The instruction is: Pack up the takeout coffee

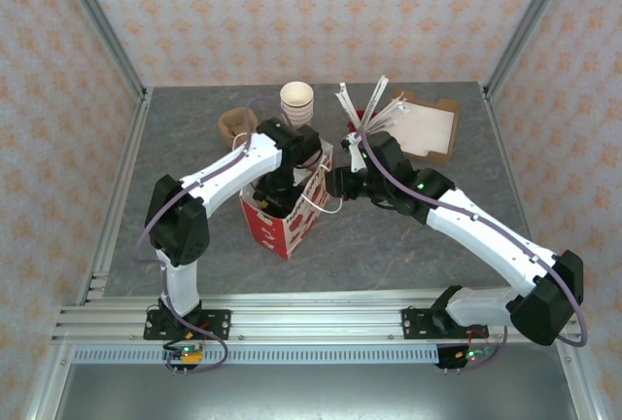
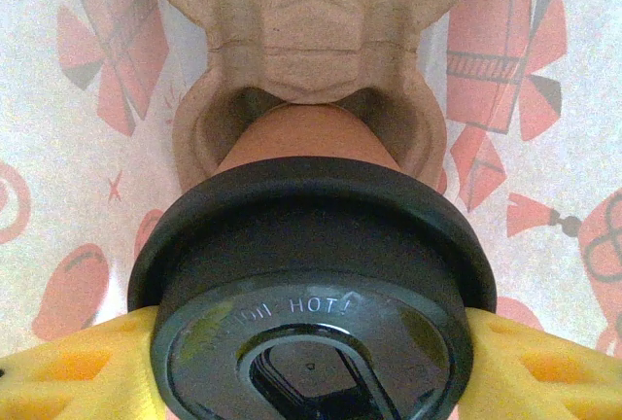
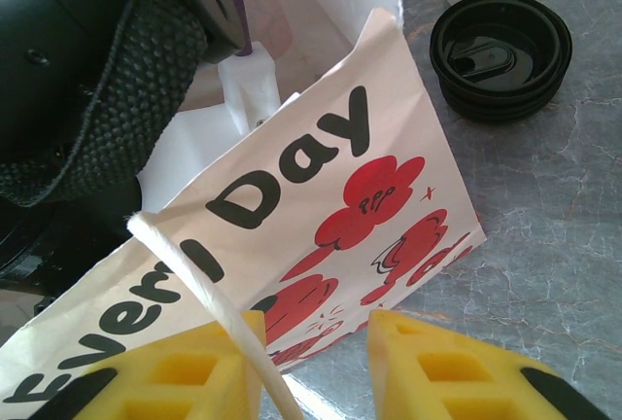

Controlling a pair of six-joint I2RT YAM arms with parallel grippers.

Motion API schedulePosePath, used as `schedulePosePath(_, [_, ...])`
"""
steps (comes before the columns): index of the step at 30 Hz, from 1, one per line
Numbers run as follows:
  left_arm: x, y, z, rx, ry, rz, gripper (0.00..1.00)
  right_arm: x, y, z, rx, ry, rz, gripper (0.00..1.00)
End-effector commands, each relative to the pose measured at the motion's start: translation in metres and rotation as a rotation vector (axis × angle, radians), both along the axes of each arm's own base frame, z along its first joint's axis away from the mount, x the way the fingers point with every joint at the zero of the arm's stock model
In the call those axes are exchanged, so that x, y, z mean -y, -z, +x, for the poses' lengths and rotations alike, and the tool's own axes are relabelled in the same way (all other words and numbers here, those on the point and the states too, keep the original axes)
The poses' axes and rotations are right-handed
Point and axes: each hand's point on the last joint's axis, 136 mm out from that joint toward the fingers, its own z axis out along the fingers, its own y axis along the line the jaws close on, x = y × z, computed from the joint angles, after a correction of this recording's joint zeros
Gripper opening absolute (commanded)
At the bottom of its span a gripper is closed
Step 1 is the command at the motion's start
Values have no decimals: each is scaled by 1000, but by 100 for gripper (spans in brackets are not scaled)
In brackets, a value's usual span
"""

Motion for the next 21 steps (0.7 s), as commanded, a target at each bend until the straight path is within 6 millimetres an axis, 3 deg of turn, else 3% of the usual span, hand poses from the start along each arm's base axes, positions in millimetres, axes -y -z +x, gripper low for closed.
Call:
schedulePosePath(1, [1,0,7,24,26,-4,33,1,-8,1,11,4,2,34])
schedulePosePath(7, [-1,13,9,-4,19,24,32,0,-7,1,8,2,3,34])
schedulePosePath(21, [-2,12,10,-18,13,43,32,-3,-5,1,4,-8,4,34])
